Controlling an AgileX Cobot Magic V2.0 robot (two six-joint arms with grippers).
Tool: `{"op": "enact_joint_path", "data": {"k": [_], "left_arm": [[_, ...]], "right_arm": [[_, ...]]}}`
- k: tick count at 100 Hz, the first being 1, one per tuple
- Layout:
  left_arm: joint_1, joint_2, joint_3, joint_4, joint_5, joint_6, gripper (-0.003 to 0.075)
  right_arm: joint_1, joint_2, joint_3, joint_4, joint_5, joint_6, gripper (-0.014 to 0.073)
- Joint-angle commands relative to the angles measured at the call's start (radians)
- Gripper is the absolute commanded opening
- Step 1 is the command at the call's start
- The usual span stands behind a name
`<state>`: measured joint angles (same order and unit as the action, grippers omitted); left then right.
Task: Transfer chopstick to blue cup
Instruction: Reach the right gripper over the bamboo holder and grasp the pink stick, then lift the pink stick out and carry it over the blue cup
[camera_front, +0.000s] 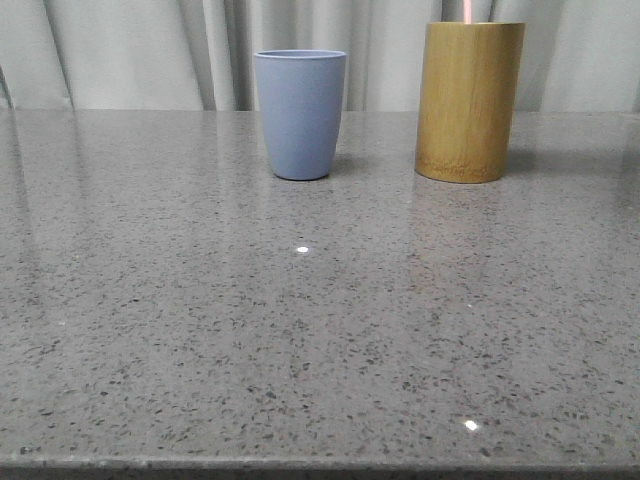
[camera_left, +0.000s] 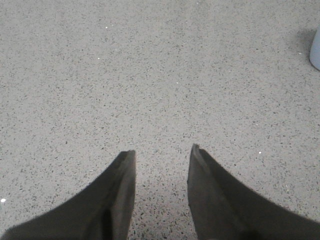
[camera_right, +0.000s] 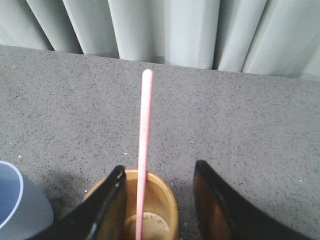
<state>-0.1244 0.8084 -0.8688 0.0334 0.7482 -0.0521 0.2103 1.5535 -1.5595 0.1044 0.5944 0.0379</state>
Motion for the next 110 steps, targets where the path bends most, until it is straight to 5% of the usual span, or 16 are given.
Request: {"op": "enact_joint_path", "data": {"k": [1, 76, 110], "left_arm": [[0.004, -0.007, -0.027, 0.002, -0.072, -0.005, 0.0264], [0.004, -0.007, -0.027, 0.013, -0.072, -0.005, 0.0264], [0.004, -0.007, -0.027, 0.015, -0.072, -0.005, 0.0264]], "right_arm": [[0.01, -0.001, -0.067, 0.004, -0.061, -0.013, 0.0341], [0.012, 0.231, -0.27, 0.036, -0.071, -0.012, 0.0326], [0.012, 0.235, -0.271, 0.036, -0.092, -0.012, 0.0086]]}}
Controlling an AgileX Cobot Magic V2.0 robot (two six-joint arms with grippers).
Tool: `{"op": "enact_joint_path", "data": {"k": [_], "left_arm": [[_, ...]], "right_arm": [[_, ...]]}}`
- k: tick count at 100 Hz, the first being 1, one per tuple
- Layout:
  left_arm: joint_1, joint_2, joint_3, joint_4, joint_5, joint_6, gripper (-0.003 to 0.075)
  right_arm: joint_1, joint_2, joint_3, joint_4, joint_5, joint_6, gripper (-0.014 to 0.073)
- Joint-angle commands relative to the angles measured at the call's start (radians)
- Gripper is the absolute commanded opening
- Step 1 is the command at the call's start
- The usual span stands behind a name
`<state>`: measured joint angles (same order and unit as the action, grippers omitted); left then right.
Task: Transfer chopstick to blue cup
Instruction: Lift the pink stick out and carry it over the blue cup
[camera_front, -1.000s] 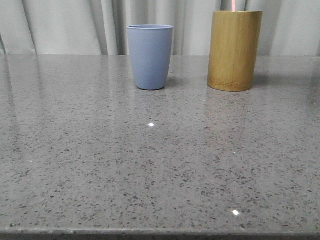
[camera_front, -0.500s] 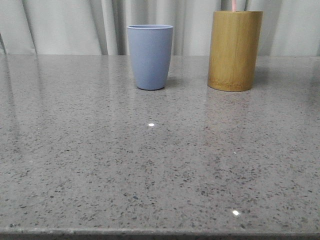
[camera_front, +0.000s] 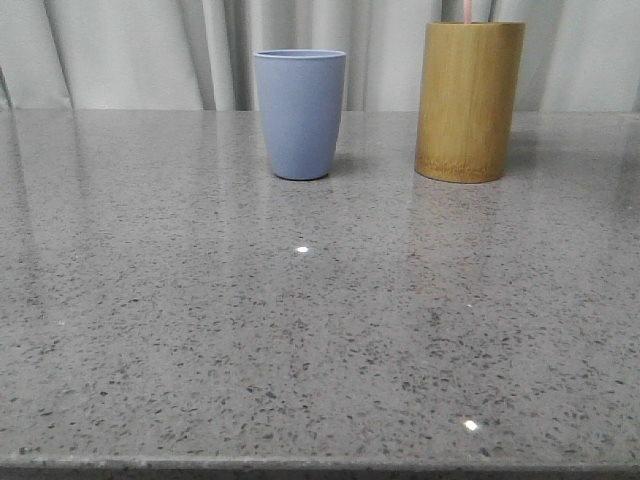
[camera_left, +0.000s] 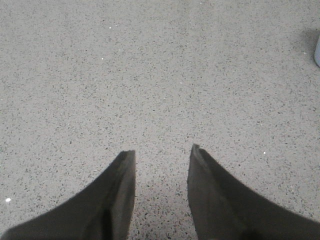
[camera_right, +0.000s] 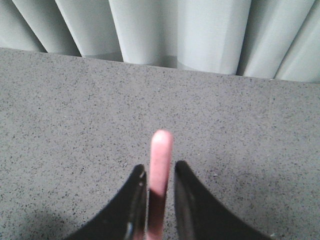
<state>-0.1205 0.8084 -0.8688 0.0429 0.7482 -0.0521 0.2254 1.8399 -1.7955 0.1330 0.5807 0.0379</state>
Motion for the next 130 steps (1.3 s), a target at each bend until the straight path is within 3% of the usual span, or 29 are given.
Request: {"op": "enact_joint_path", "data": {"k": [1, 24, 93, 130], "left_arm": [[0.0, -0.007, -0.027, 0.005, -0.072, -0.005, 0.0264], [0.0, -0.007, -0.027, 0.007, -0.072, -0.005, 0.0264], [0.0, -0.007, -0.027, 0.009, -0.064, -0.005, 0.0264], [0.0, -0.007, -0.027, 0.009, -0.064, -0.005, 0.0264]], "right_arm": [[-0.003, -0.051, -0.035, 0.007, -0.078, -0.012, 0.0082], [-0.003, -0.051, -0.035, 0.007, -0.078, -0.012, -0.0024], [0.009, -0.162, -0.237, 0.007, -0.031, -0.023, -0.0024], [0.188, -0.166, -0.312, 0.01, -0.08, -0.023, -0.0024]]}}
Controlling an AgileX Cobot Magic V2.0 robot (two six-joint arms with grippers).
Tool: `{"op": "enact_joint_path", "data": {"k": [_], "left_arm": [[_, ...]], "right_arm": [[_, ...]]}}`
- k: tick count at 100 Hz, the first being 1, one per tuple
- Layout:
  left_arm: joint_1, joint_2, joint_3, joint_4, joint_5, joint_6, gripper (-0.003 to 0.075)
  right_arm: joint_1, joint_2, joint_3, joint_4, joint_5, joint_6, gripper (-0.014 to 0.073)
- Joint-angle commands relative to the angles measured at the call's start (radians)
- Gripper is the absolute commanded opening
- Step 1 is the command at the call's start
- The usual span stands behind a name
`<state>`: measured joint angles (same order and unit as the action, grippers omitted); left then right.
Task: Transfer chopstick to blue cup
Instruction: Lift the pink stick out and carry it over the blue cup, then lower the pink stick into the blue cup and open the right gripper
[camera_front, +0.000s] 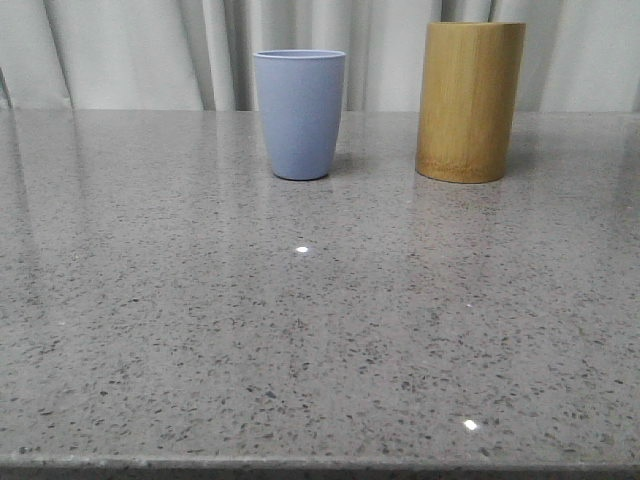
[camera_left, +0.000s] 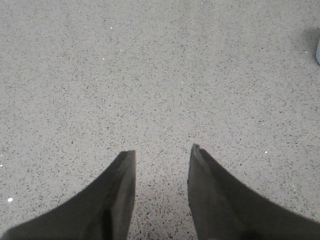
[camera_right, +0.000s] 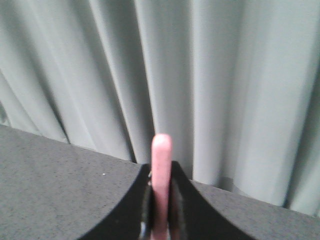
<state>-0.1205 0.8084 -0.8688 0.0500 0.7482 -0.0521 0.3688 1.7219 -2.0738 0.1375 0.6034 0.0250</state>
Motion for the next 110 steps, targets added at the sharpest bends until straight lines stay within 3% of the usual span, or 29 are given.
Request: {"op": "enact_joint_path", "data": {"k": [1, 27, 97, 110], "left_arm": [[0.0, -0.007, -0.027, 0.002, -0.064, -0.005, 0.0264], [0.0, -0.007, -0.027, 0.002, -0.064, -0.005, 0.0264], [0.0, -0.007, -0.027, 0.002, -0.027, -0.005, 0.0264], [0.0, -0.007, -0.027, 0.002, -0.027, -0.005, 0.0264]], "right_arm": [[0.045, -0.047, -0.034, 0.006, -0.108, -0.01, -0.0024], [0.155, 0.013, -0.033, 0.013, -0.207, -0.01, -0.0024], [0.157, 0.197, -0.031, -0.005, -0.134, -0.011, -0.0023], [0.157, 0.199, -0.031, -0.005, -0.123, -0.011, 0.001]]}}
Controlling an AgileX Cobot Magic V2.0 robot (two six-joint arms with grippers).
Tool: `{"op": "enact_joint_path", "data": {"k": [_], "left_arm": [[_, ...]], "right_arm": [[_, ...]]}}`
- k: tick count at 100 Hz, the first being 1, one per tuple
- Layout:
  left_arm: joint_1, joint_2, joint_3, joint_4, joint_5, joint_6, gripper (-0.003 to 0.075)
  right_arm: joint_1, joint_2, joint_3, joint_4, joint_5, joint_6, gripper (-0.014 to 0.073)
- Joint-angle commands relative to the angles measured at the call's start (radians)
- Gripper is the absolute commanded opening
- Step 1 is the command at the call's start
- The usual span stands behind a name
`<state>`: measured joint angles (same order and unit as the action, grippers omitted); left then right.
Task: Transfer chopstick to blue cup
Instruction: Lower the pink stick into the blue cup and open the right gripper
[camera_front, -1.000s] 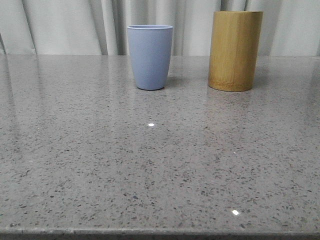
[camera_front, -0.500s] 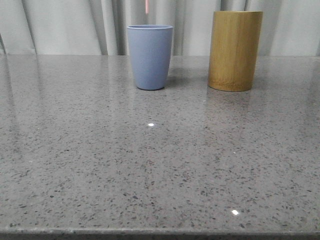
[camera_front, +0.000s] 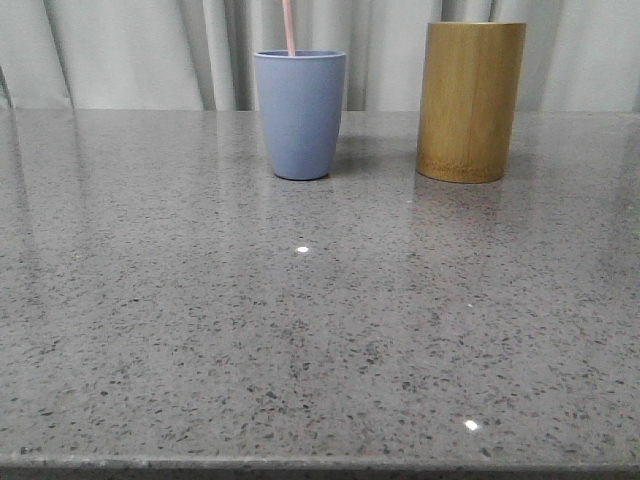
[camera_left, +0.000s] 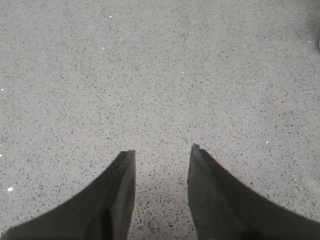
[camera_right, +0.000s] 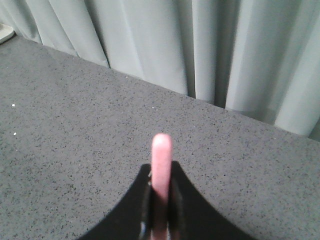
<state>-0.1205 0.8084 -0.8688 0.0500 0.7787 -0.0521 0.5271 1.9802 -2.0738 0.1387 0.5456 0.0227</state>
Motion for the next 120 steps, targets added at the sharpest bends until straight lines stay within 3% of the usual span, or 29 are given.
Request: {"op": "enact_joint_path", "data": {"k": [1, 27, 63, 93, 120], "left_arm": [[0.0, -0.007, -0.027, 0.002, -0.057, -0.005, 0.0264], [0.0, -0.007, -0.027, 0.002, -0.063, -0.005, 0.0264], [0.0, -0.007, -0.027, 0.004, -0.063, -0.005, 0.0264], [0.0, -0.007, -0.027, 0.004, -0.07, -0.005, 0.0262], [0.0, -0.007, -0.027, 0.004, -0.072, -0.005, 0.0262]], "right_arm": [[-0.002, -0.059, -0.031, -0.006, -0.064, -0.009, 0.0018], [-0.002, -0.059, -0.031, -0.006, -0.048, -0.009, 0.0238], [-0.032, -0.091, -0.031, -0.006, 0.031, -0.007, 0.0239], [-0.151, -0.18, -0.011, -0.009, 0.14, -0.007, 0.0238], [-0.286, -0.309, 0.127, -0.019, 0.176, -0.007, 0.0238]]}}
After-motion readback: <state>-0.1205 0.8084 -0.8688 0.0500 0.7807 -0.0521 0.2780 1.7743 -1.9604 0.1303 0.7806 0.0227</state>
